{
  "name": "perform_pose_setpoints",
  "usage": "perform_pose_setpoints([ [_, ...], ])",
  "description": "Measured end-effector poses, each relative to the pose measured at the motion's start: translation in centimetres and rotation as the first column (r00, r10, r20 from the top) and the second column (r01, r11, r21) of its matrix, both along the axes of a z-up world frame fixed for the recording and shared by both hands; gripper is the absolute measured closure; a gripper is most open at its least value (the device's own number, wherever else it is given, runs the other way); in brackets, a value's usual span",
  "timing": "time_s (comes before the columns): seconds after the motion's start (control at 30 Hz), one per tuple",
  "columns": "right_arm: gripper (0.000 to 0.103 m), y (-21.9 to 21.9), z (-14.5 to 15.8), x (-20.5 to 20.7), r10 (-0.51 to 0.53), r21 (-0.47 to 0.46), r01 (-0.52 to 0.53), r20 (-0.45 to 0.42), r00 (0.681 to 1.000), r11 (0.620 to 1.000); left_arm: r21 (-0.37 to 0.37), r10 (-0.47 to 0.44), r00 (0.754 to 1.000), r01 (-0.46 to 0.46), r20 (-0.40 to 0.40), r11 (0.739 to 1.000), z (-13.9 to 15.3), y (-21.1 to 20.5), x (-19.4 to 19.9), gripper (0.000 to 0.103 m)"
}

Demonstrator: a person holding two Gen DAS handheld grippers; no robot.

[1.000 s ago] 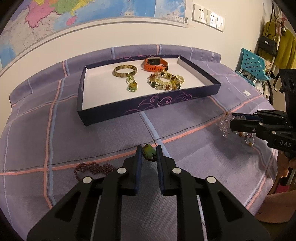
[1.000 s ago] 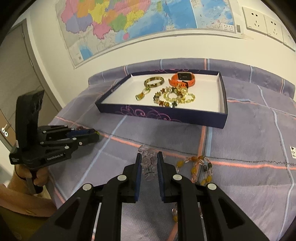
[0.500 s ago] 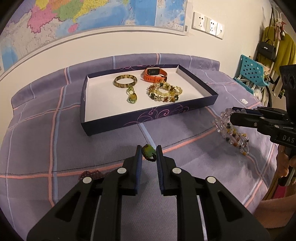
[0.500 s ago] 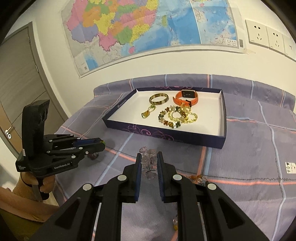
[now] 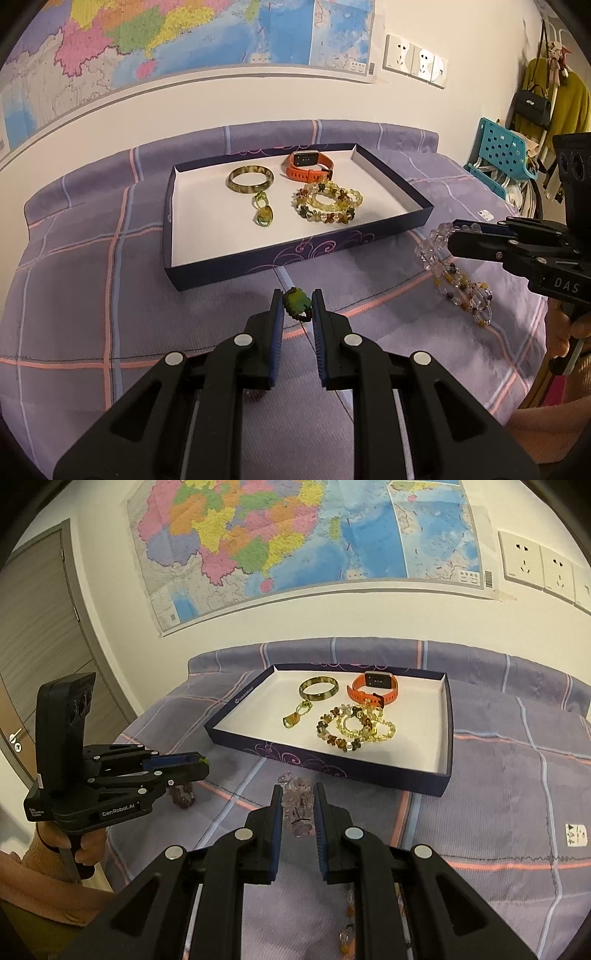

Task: Organize jewelry
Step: 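Carry the crystal bracelet with the right tool while the left tool carries the ring into the box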

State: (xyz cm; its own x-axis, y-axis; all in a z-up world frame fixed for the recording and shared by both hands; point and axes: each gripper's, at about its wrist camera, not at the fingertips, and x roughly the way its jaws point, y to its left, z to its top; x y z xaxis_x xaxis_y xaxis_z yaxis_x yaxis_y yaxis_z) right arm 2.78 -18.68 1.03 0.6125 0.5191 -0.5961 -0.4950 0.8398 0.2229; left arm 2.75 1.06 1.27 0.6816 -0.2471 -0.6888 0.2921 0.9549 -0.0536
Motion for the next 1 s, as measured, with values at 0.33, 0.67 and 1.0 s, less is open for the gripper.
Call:
perform_pose_setpoints([
  [0.33, 0.089, 0.3, 0.7, 1.0, -0.002, -0.009, 0.002, 0.023, 1.0, 1.0, -0.012, 0.009, 1.0, -0.009, 0.026, 1.0, 1.2, 0.3, 1.0, 0.087],
  [0.67, 0.089, 0.4, 1.6, 2.9, 0.0, -0.015, 0.001, 0.04, 0.999, 1.0, -0.029, 0.004, 1.0, -0.003, 0.03, 1.0, 1.8, 0.2, 2.6, 0.087],
  [1.0, 0.089, 0.6, 2.1, 5.7, -0.006, -0.007, 0.006, 0.043, 0.999, 1.0, -0.043, 0.01, 1.0, -0.009, 0.02, 0.999, 2.2, -0.1, 4.8, 0.087],
])
